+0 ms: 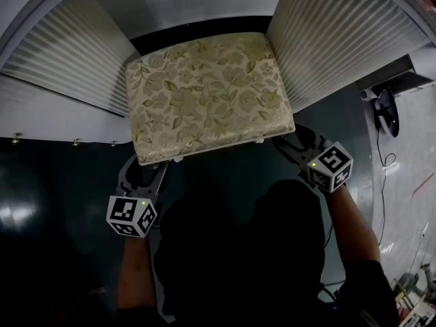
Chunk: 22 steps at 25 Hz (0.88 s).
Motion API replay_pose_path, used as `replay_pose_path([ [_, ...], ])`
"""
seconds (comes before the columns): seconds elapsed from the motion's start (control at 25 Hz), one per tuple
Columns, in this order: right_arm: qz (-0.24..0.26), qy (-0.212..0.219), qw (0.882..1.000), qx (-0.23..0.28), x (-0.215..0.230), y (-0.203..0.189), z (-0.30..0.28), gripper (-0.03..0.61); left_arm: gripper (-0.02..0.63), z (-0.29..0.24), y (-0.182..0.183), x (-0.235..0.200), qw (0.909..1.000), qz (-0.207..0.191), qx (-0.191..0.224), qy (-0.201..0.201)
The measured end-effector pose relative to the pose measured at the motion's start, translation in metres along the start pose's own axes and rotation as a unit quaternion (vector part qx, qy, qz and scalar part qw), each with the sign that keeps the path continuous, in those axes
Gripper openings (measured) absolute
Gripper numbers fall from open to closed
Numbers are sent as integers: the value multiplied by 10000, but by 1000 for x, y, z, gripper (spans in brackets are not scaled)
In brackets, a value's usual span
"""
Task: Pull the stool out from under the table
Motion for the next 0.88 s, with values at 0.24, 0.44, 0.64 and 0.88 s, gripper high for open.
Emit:
replay_pose_path([
  [0.24, 16, 264, 9996, -94, 6, 0, 0, 204, 281, -2, 0, 0, 9999, -88, -95, 2],
  [0.44, -157, 998, 9935, -522, 16, 19, 6, 206, 283, 3, 20, 4, 9994, -38, -315, 123],
  [0.64, -120, 1170, 9927, 252, 13, 20, 16, 233, 293, 16, 14, 11, 9991, -259, 302, -109],
  [0.88, -303, 1078, 9908, 754, 38, 47, 29, 249, 318, 30, 31, 8, 9974, -390, 314, -518],
])
Point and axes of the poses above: the fingertips, and each gripper's own axes: z backward along the fingers, x to its right, y out of its top, the point moved 8 cm from there along z, backward along the fingers, and after that the axes turned 15 degrees about z, right-handed, at the moved point
